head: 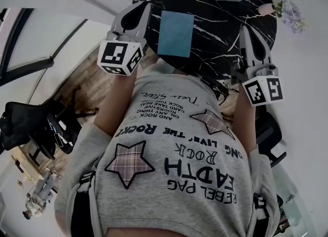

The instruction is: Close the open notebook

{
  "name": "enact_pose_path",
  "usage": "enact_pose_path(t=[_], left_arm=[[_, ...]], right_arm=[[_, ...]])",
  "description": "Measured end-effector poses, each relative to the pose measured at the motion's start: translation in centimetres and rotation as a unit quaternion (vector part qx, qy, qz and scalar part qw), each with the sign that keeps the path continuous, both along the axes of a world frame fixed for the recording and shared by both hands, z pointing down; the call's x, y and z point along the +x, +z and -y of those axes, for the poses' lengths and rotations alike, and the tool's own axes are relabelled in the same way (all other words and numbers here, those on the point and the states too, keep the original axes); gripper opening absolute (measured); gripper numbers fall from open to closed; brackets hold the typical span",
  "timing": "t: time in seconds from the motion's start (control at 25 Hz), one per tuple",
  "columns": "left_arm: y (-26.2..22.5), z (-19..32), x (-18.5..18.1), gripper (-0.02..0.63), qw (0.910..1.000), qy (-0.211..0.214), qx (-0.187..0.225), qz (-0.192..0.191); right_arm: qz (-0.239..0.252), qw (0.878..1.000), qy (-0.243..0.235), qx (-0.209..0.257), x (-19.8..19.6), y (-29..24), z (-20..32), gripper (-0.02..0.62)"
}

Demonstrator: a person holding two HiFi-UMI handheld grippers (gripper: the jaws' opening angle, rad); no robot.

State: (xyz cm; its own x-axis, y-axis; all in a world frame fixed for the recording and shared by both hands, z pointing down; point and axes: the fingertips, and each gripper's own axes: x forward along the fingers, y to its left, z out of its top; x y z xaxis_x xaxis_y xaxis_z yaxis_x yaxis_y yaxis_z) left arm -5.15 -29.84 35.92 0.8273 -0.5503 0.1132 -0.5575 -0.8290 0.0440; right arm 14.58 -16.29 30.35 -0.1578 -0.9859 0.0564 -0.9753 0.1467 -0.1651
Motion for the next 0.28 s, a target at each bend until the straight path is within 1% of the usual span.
enact_pose_path(t=[0.28], left_arm=[[-0.05,-0.61,0.53,0.009,1.0000,0.003,0.003,0.001]], right_arm=[[-0.001,1.000,0.005,0.004,0.39,-0.16,-0.65,0.012]])
